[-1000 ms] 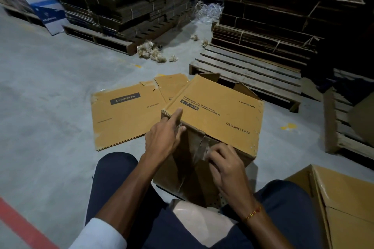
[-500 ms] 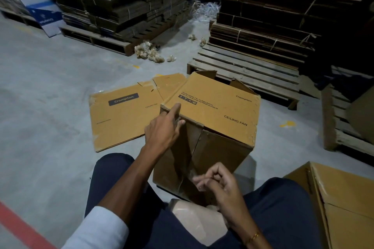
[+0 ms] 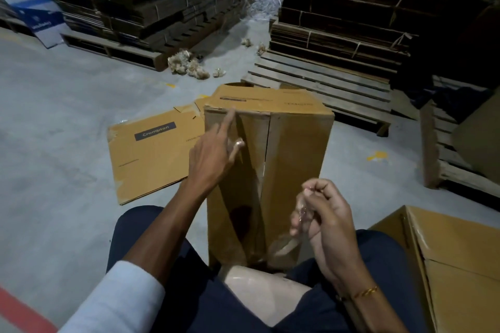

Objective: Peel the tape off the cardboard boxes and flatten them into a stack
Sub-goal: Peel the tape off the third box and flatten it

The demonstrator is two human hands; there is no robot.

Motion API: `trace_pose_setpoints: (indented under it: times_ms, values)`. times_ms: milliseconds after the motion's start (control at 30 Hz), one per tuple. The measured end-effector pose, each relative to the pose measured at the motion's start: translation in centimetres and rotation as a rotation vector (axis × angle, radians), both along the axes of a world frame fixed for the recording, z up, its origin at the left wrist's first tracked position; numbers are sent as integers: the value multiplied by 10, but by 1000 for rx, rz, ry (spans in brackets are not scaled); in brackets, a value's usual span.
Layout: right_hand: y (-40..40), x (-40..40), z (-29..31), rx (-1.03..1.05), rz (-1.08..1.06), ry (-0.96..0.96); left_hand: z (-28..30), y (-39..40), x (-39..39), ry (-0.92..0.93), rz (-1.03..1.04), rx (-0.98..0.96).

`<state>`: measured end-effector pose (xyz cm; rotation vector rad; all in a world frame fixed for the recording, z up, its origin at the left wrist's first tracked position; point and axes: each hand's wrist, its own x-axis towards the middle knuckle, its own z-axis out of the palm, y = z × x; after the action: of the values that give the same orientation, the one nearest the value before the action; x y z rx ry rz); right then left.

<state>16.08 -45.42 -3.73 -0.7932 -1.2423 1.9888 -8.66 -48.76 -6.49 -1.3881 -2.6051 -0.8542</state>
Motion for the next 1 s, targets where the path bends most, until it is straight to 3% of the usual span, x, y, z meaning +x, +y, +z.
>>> trace_pose_setpoints:
  times_ms: [67, 200, 300, 433, 567, 700, 767, 900, 1000]
  values:
    - [14, -1, 3, 11, -43, 21, -19, -10, 14, -52, -167, -143]
    - [23, -4, 8, 78, -30, -11, -73, -23, 58, -244, -526, -664]
    - [20, -10, 11, 82, -16, -17, -107, -24, 83, -362, -577, -781]
    - [19, -25, 21, 32, -10, 97, -116, -16, 98, -530, -582, -672]
    - [26, -32, 24, 199, -55, 69, -114, -10, 96, -489, -449, -546]
    - [51, -27, -16, 800, -90, -319, -113, -17, 88, -664, -418, -483]
    - [60, -22, -53, 956, 15, -534, -111, -21, 87, -818, -395, -465]
    - [66, -12, -118, 918, 407, -846, -98, -25, 86, -1049, -375, -387]
    - [66, -7, -150, 810, 646, -976, -84, -29, 83, -1257, -329, -272]
